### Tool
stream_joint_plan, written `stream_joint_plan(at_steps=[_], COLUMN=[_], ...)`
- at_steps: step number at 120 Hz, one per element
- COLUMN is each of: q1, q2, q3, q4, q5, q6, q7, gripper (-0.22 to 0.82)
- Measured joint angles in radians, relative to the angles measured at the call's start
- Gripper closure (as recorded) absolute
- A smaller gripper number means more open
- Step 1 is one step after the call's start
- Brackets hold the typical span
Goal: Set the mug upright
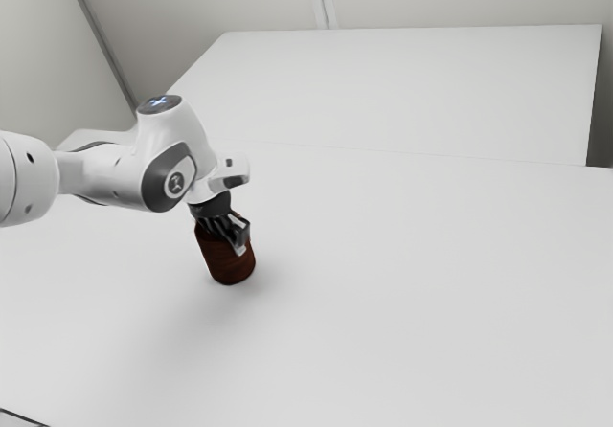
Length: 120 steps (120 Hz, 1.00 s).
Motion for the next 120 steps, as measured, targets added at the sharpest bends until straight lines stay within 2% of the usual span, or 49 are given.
stream_joint_plan(at_steps=[17, 40, 58, 79, 87, 99, 120], q1=[-0.011, 0.037, 0.089, 0.127, 0.143, 0.175, 0.189], q2=[-0.029, -0.054, 0.024, 0.055, 0.098, 0.122, 0.155], q3=[0.000, 0.003, 0.002, 0.001, -0.013, -0.061, -0.067], q4=[0.005, 0.051, 0.320, 0.550, 0.639, 0.736, 0.807], q5=[-0.015, -0.021, -0.013, -0.007, -0.009, -0.013, -0.016], q6=[-0.002, -0.013, -0.148, -0.346, -0.423, -0.528, -0.656], q7=[-0.009, -0.017, -0.005, 0.032, 0.044, 0.060, 0.083], gripper=[0.27, 0.12, 0.07, 0.04, 0.04, 0.03, 0.03])
